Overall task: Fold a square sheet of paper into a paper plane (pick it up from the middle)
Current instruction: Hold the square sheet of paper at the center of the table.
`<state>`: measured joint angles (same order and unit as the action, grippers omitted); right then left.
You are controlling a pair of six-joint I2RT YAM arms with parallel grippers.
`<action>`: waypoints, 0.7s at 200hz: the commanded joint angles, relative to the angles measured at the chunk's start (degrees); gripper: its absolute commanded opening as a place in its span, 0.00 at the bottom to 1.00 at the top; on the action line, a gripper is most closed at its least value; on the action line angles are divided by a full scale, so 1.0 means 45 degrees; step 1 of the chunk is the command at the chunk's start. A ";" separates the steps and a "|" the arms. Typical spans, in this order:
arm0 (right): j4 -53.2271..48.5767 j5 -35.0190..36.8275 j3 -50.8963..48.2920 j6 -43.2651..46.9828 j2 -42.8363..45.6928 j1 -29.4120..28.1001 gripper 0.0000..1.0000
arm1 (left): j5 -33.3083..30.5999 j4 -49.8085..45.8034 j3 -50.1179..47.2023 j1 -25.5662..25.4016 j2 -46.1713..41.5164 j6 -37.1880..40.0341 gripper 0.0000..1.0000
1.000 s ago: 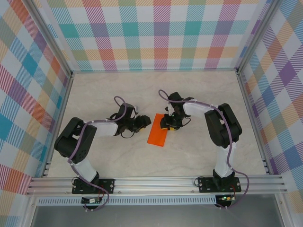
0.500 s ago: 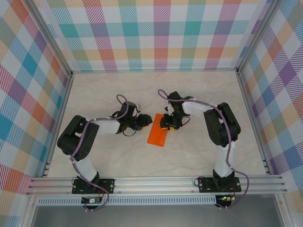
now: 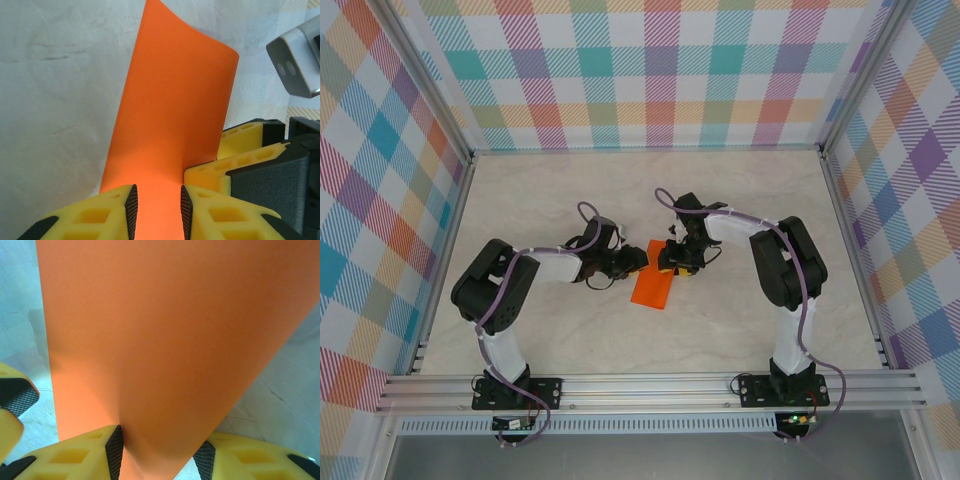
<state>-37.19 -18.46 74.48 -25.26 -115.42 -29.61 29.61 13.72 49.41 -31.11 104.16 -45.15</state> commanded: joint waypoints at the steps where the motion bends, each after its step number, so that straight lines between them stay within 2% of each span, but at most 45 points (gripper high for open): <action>1: 0.0278 0.2188 -0.0965 0.0037 -0.1947 -0.0025 0.47 | 0.0373 0.0129 0.0409 -0.0292 0.0220 0.0253 0.29; 107: 0.0353 0.2237 -0.1043 0.0009 -0.2016 -0.0025 0.47 | 0.0418 -0.1650 0.1282 -0.0528 0.1203 0.1045 0.19; 140: 0.0397 0.2173 -0.1092 -0.0013 -0.1978 -0.0023 0.47 | 0.0033 -0.3040 0.1537 -0.0527 0.1563 0.1493 0.16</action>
<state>-37.17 -18.46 74.46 -25.26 -115.46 -29.61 30.98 7.27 54.92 -32.67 109.21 -41.34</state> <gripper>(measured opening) 0.469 0.170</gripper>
